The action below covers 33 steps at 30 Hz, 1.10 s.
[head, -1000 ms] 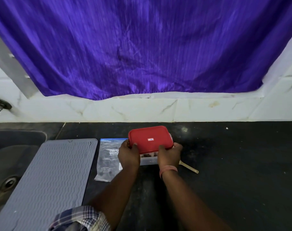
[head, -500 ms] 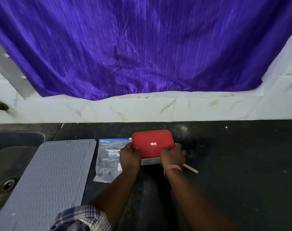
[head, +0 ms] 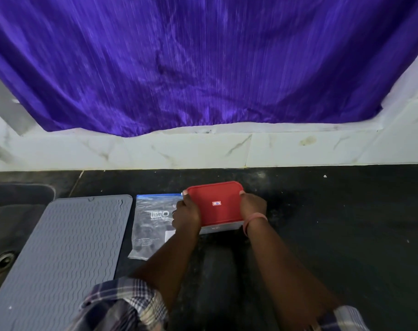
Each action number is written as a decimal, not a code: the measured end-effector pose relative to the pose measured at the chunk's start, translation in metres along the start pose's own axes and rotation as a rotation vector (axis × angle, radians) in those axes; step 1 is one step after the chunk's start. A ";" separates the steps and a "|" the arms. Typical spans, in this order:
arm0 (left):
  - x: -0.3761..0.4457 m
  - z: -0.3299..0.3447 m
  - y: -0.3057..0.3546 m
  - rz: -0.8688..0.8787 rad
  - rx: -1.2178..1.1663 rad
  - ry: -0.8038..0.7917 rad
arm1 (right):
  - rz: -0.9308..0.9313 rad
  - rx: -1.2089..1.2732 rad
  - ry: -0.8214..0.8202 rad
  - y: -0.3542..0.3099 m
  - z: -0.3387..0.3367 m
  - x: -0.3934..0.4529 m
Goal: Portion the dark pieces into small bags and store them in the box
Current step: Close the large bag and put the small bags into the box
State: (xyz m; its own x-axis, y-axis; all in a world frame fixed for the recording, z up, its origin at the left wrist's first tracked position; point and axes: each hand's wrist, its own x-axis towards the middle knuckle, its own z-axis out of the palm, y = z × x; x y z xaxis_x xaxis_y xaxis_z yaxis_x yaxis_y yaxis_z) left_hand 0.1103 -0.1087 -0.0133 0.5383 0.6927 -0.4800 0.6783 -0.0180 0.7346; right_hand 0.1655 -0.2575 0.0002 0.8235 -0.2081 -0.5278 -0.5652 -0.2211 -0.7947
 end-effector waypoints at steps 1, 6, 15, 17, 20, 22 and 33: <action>0.000 0.002 -0.001 0.013 0.002 0.021 | 0.026 0.022 -0.020 -0.001 -0.004 0.002; 0.010 0.007 -0.007 0.054 -0.045 0.047 | 0.125 0.157 -0.048 0.001 -0.015 0.015; 0.021 0.012 -0.008 0.044 -0.124 0.090 | 0.155 -0.057 0.045 -0.009 -0.009 0.020; 0.018 0.013 -0.008 0.024 -0.136 0.088 | 0.109 -0.029 -0.004 -0.005 -0.009 0.018; 0.015 0.013 -0.007 -0.007 -0.149 0.096 | -0.029 0.259 0.068 0.024 -0.023 0.011; 0.012 0.010 -0.006 -0.020 -0.160 0.117 | -0.251 -0.058 0.185 0.053 -0.037 0.012; -0.017 -0.007 -0.016 0.070 -0.177 0.155 | -0.341 -0.525 0.356 0.103 -0.049 0.003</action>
State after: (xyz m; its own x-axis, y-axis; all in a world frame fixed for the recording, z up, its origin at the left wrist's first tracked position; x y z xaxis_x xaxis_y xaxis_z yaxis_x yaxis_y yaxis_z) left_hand 0.0870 -0.1155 -0.0133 0.4880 0.7970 -0.3560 0.5365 0.0478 0.8426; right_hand 0.1069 -0.3279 -0.0683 0.9431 -0.3240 -0.0750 -0.3020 -0.7397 -0.6014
